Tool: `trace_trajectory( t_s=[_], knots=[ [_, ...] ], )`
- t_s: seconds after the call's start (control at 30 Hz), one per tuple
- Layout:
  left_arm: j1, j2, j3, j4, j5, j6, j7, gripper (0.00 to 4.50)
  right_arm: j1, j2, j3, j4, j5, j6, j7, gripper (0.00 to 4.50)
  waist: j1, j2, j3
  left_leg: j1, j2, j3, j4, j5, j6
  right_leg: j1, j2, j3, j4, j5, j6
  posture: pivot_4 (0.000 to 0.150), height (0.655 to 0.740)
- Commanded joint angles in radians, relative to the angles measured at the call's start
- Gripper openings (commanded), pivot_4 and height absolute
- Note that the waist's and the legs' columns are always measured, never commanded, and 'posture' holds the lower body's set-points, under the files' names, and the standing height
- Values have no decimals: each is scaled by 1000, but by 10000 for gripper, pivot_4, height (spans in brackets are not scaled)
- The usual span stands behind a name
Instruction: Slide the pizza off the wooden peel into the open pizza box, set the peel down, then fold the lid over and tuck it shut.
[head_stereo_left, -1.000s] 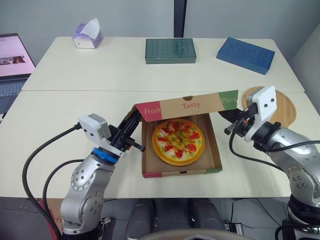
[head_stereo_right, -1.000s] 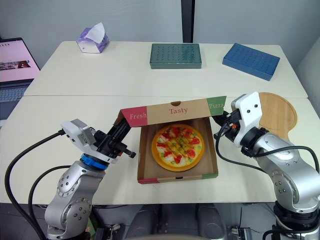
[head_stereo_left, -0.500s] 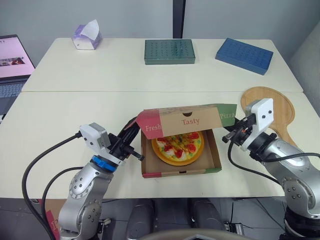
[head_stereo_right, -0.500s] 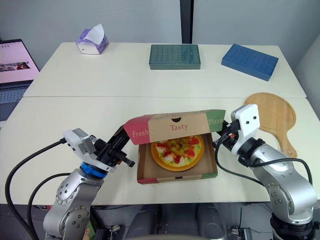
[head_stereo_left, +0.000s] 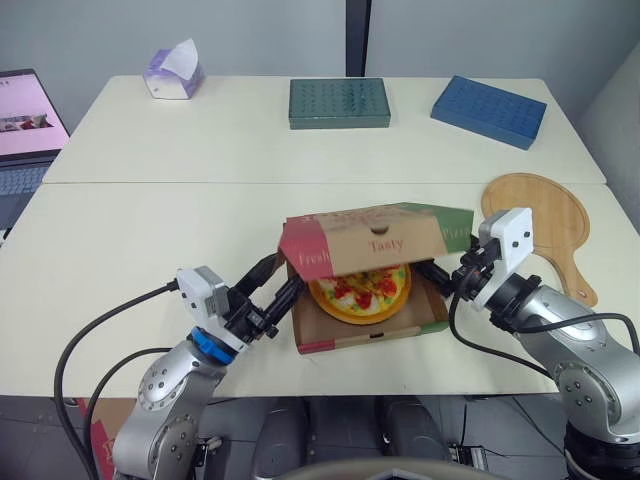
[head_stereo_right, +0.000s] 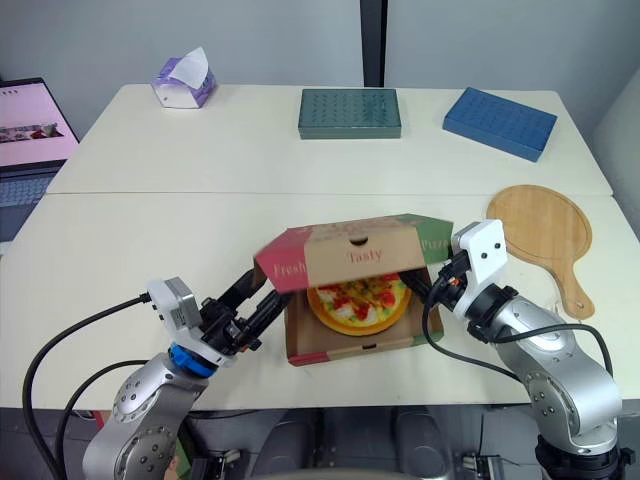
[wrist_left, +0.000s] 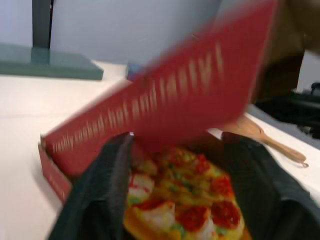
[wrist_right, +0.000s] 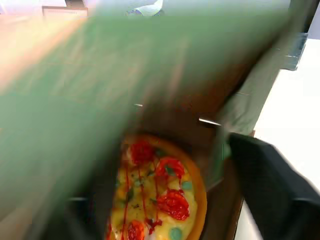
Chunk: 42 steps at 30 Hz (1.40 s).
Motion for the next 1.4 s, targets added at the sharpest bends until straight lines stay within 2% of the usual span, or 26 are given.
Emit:
trace_trajectory(
  t_s=[0.03,0.07,0.3,0.4,0.57,0.67,0.77,0.87,1.0,1.03,1.13,1.27,1.3,1.4],
  knots=[
    [13,10,21,-38,-6,-13,4,41329,3,-13,-9,-38,21,-23,10,45000,0,0,0,0,0,0,0,0,0,0,0,0,0,0,0,1500,7400],
    [18,12,24,-44,-4,-18,2,44886,5,-17,-12,-40,23,-23,12,45000,0,0,0,0,0,0,0,0,0,0,0,0,0,0,0,1500,7400],
    [88,78,105,-76,-25,-68,-77,44886,78,-97,-51,-52,52,-16,69,45000,0,0,0,0,0,0,0,0,0,0,0,0,-1,-1,-1,1500,7400],
    [90,169,178,-36,-83,-41,-173,44886,103,-132,-73,-31,51,-31,88,45000,0,0,0,0,0,0,-1,0,0,0,0,0,-1,-1,-1,1500,7400],
    [-82,446,329,164,-344,280,-246,44886,97,-146,-83,19,41,-54,104,45000,1,-1,1,0,1,-1,0,0,0,-1,0,-2,0,-1,-2,1500,7400],
    [-211,568,358,268,-417,414,-286,44886,94,-150,-80,34,36,-65,109,45000,-3,-2,2,-1,1,0,-1,0,0,-1,0,-1,-1,-2,-2,1500,7400],
    [-352,627,353,366,-435,481,-316,44886,94,-152,-80,40,32,-70,109,45000,-3,-2,2,-1,1,0,-2,0,0,-1,0,-1,-2,1,2,1500,7400],
    [-594,656,288,519,-387,500,-365,38855,110,-158,-88,44,31,-77,113,45000,1,-3,3,-1,1,-1,-4,0,0,-2,1,-3,-1,2,4,1500,7400],
    [-878,668,103,657,-256,493,-546,27442,115,-166,-79,41,35,-77,121,45000,-1,-3,3,-1,1,-1,-3,0,0,-1,1,-2,-1,2,4,1500,7400],
    [-942,656,55,688,-221,486,-587,23244,118,-169,-77,40,34,-78,122,45000,-2,-3,3,-1,1,0,-3,0,0,-1,1,-2,-1,2,4,1500,7400],
    [-1138,581,-94,809,-97,439,-715,14676,131,-181,-79,36,36,-80,133,45000,-1,-3,3,-1,1,0,-3,0,0,-2,1,-2,-1,3,3,1500,7400],
    [-1322,468,-222,974,30,365,-862,2645,141,-189,-84,30,40,-76,134,45000,-4,-4,3,-1,1,0,-3,0,0,-2,1,-1,0,3,3,1500,7400],
    [-1365,438,-247,1020,61,342,-902,306,144,-190,-84,26,42,-74,133,45000,-3,-5,3,-1,0,0,-3,0,0,-2,1,-2,0,3,4,1500,7400],
    [-1457,359,-321,1132,135,280,-1016,116,164,-195,-88,9,46,-73,134,45000,-6,-5,4,-2,0,0,-3,0,0,-2,1,-2,0,2,4,1500,7400]
  ],
)
